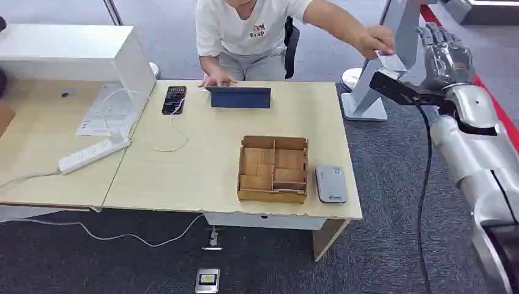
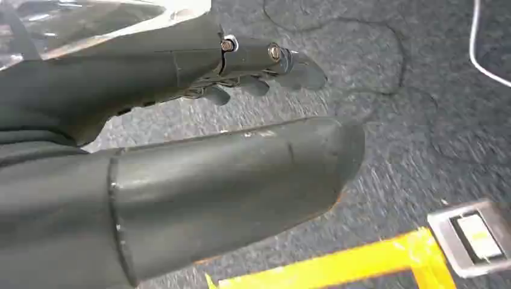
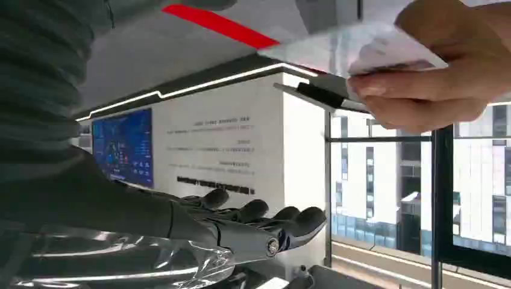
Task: Pass the card to the sensor for recognition and then transmit it.
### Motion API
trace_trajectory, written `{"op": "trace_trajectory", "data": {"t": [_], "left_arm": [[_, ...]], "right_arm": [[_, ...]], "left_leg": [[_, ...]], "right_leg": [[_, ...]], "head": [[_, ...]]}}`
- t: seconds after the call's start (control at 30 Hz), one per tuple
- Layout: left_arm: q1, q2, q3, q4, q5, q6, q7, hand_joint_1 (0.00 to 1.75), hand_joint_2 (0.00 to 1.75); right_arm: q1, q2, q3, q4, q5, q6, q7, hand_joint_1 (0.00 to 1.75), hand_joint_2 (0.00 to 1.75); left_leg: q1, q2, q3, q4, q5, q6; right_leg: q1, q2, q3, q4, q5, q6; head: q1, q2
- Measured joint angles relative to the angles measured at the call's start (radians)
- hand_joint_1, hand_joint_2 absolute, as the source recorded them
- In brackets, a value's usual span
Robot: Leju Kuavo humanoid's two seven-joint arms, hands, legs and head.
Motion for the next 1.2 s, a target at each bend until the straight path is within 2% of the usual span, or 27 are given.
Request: {"op": "trace_trajectory", "data": {"t": [0.37, 0.4, 0.43, 0.63, 1.2], "left_arm": [[0.001, 0.01, -0.016, 0.0, 0.002, 0.003, -0.004, 0.0, 0.0], [0.0, 0.011, -0.016, 0.0, 0.002, 0.003, -0.005, 0.0, 0.0], [0.0, 0.012, -0.016, 0.0, 0.003, 0.003, -0.005, 0.0, 0.0], [0.001, 0.012, -0.018, 0.0, 0.006, 0.003, -0.004, 0.0, 0.0], [0.001, 0.011, -0.022, -0.001, 0.024, 0.013, -0.002, 0.0, 0.0]], "right_arm": [[0.002, 0.053, 0.008, 0.024, -0.029, -0.033, -0.029, 0.0, 1.75], [0.002, 0.058, 0.009, 0.024, -0.03, -0.035, -0.03, 0.05, 1.75], [0.002, 0.062, 0.01, 0.026, -0.031, -0.035, -0.031, 1.73, 1.75], [0.003, 0.078, 0.011, 0.029, -0.053, -0.035, -0.043, 1.75, 1.75], [0.003, 0.08, 0.007, 0.035, -0.066, -0.051, -0.053, 1.75, 1.75]], "left_leg": [[0.0, 0.001, 0.0, 0.0, 0.0, 0.0], [0.0, 0.001, 0.0, 0.0, 0.0, 0.0], [0.0, 0.001, 0.0, 0.0, 0.0, 0.0], [0.0, 0.001, 0.0, 0.0, 0.0, 0.0], [0.0, 0.001, 0.0, 0.0, 0.0, 0.0]], "right_leg": [[0.0, 0.0, 0.0, 0.0, 0.0, 0.0], [0.0, 0.0, 0.0, 0.0, 0.0, 0.0], [0.0, 0.0, 0.0, 0.0, 0.0, 0.0], [0.0, 0.0, 0.0, 0.0, 0.0, 0.0], [0.0, 0.0, 0.0, 0.0, 0.0, 0.0]], "head": [[0.001, 0.0], [0.0, 0.0], [0.001, 0.0], [0.001, 0.0], [0.0, 0.0]]}}
